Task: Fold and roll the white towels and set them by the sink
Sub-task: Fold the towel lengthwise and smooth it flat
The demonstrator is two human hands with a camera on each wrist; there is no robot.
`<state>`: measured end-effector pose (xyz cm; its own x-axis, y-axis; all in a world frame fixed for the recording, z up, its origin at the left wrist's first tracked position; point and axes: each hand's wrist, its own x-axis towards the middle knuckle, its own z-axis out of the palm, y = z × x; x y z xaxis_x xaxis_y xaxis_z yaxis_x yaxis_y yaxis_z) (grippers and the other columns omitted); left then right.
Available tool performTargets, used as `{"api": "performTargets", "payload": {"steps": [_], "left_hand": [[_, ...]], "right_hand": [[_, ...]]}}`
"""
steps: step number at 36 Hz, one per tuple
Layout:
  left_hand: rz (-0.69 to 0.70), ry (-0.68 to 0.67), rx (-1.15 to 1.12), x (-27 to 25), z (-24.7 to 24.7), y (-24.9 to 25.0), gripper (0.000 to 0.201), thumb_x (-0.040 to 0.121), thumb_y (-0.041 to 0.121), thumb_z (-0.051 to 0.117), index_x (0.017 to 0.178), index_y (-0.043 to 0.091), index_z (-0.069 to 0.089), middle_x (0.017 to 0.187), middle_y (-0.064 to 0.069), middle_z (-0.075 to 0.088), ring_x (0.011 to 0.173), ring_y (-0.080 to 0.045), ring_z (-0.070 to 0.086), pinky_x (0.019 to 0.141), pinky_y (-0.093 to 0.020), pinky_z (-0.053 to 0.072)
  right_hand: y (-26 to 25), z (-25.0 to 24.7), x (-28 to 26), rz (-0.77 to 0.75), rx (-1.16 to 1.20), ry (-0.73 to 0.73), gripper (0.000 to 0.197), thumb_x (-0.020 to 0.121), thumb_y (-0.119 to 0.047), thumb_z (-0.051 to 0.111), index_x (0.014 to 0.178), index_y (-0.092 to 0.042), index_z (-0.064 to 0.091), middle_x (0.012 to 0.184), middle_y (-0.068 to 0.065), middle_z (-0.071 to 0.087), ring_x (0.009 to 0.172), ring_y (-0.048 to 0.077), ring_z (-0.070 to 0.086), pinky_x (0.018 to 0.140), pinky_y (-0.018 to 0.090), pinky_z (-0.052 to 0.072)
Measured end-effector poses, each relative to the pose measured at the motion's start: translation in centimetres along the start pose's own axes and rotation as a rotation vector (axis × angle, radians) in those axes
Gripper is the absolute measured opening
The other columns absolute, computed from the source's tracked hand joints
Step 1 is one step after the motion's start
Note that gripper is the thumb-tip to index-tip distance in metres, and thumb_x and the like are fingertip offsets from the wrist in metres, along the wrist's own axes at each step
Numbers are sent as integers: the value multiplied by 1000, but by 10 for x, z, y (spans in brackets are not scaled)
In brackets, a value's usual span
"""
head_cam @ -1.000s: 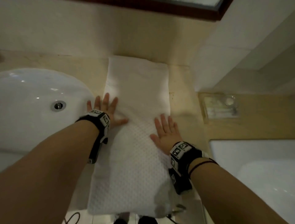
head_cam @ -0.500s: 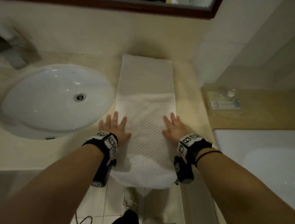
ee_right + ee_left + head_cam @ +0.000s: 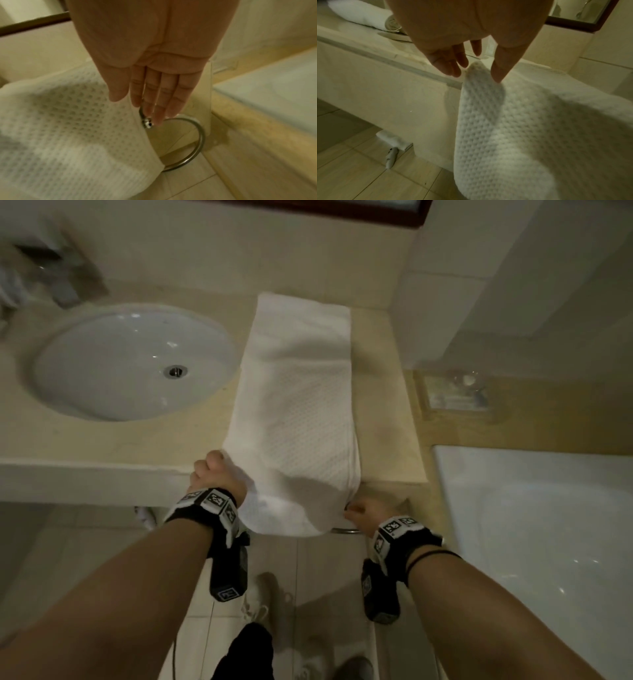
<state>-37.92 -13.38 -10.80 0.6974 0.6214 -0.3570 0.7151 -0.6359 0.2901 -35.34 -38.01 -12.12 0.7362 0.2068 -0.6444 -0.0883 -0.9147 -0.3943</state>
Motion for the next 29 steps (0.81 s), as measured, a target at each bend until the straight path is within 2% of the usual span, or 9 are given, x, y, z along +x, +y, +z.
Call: {"api": "performTargets", "payload": {"steps": [2, 4, 6, 10, 13, 15, 22, 26, 29], "left_hand": [[-42, -58, -49, -1, 3, -9, 50, 91, 18, 50, 135, 5, 30, 136, -20, 37, 126, -36, 39, 106, -40, 32], [-88, -123, -73, 5, 7, -22, 53, 91, 19, 52, 138, 5, 30, 139, -19, 38, 128, -36, 40, 107, -41, 34], [-122, -194, -94, 12, 11, -32, 58, 91, 21, 55, 140, 5, 28, 142, -18, 38, 128, -35, 41, 107, -42, 36], [-87, -299, -134, 23, 16, -44, 65, 91, 24, 57, 146, 9, 25, 149, -14, 34, 132, -32, 39, 107, -39, 36], [-2, -340, -152, 28, 18, -46, 61, 93, 19, 54, 147, 12, 26, 150, -11, 33, 134, -30, 38, 106, -35, 33], [36, -359, -167, 30, 19, -45, 56, 94, 18, 53, 145, 12, 31, 148, -10, 37, 132, -29, 40, 104, -33, 34], [16, -388, -247, 36, 29, -50, 41, 95, 21, 52, 130, 1, 43, 129, -18, 53, 117, -34, 50, 95, -35, 39], [-24, -385, -261, 35, 33, -54, 24, 96, 28, 49, 98, 6, 41, 97, -15, 52, 86, -25, 46, 82, -34, 39], [-31, -400, -278, 32, 30, -56, 27, 95, 30, 52, 104, 9, 37, 89, -6, 50, 89, -24, 47, 78, -31, 38]], "right_hand": [[-7, 11, 3, 5, 136, 28, 31, 94, -28, 51, 120, -12, 57, 121, 9, 61, 109, 25, 57, 94, 30, 43], [-13, 18, 7, 22, 252, 70, 18, 93, -25, 53, 108, -16, 50, 107, 6, 58, 96, 21, 54, 82, 29, 45], [-16, 23, 12, 76, 357, 108, 23, 91, -27, 57, 105, -16, 42, 101, 2, 50, 91, 17, 50, 70, 25, 41], [-17, 28, 21, 114, 441, 170, 50, 88, -31, 60, 132, -10, 47, 122, 8, 56, 103, 22, 55, 81, 26, 42], [-19, 28, 20, 99, 584, 173, 48, 89, -31, 62, 131, -12, 51, 123, 0, 56, 102, 19, 54, 73, 22, 44], [-18, 28, 20, 96, 719, 185, 47, 88, -29, 64, 130, -10, 54, 125, 6, 59, 97, 17, 55, 77, 23, 44], [-11, 14, 17, 77, 870, 192, 37, 91, -17, 61, 126, -5, 57, 120, 11, 62, 99, 18, 56, 77, 24, 45], [-8, 17, 14, 64, 856, 228, 34, 94, -21, 56, 127, -9, 56, 118, 8, 62, 98, 18, 56, 78, 25, 43], [-9, 20, 13, 73, 892, 260, 33, 96, -24, 52, 126, -9, 54, 113, 8, 61, 94, 18, 55, 80, 26, 42]]}}
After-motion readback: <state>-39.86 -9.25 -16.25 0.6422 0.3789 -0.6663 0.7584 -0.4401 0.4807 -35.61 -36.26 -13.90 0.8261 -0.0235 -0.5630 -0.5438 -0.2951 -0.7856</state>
